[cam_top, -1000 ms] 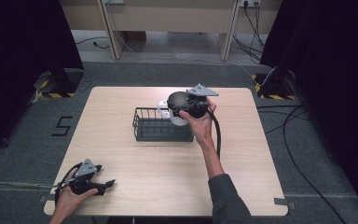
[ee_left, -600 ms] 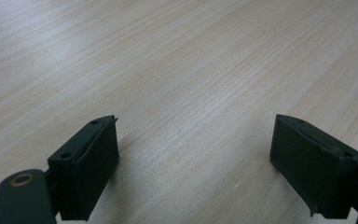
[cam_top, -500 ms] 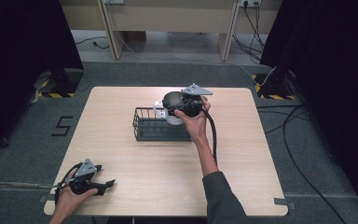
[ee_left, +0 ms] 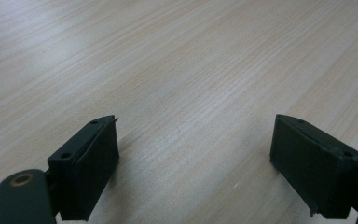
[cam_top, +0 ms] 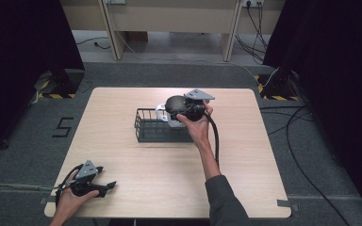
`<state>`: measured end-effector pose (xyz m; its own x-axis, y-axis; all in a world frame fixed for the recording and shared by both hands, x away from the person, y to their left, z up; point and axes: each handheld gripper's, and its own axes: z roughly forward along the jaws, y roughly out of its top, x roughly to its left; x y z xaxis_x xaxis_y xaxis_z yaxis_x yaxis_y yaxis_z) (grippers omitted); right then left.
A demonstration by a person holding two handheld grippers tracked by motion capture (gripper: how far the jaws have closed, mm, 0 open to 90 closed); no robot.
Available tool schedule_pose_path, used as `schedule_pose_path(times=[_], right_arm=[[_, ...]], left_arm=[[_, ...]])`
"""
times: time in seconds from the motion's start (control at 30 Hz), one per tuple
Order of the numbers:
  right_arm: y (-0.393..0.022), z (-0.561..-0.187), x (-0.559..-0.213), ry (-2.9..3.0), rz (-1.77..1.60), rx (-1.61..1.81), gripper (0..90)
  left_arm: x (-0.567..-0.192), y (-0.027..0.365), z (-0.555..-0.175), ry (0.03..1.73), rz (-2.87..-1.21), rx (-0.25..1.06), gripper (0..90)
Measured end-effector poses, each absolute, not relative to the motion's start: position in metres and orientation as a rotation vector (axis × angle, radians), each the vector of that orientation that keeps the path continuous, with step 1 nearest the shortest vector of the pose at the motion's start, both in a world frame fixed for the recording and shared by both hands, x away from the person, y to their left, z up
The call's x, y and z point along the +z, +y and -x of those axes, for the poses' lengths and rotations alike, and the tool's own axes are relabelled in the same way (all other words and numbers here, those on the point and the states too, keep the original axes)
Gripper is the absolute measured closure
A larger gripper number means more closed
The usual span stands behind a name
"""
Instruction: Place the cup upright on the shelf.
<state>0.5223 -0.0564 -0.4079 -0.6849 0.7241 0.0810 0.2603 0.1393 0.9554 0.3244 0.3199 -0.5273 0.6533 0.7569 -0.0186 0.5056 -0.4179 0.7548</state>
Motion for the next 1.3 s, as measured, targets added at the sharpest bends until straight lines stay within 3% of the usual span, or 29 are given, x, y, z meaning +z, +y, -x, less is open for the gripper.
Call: schedule_pose_path(times=[1.03, 1.3], right_arm=[[-0.055, -0.517, -0.429, 2.043, -0.956, 1.532, 5.9], [-0.059, -0.515, -0.416, 1.988, -0.936, 1.585, 14.4]], left_arm=[[-0.527, 0.32, -0.324, 0.976, -2.108, 0.421, 14.5], [-0.527, 0.32, -0.324, 0.976, -2.108, 0.421, 14.6]])
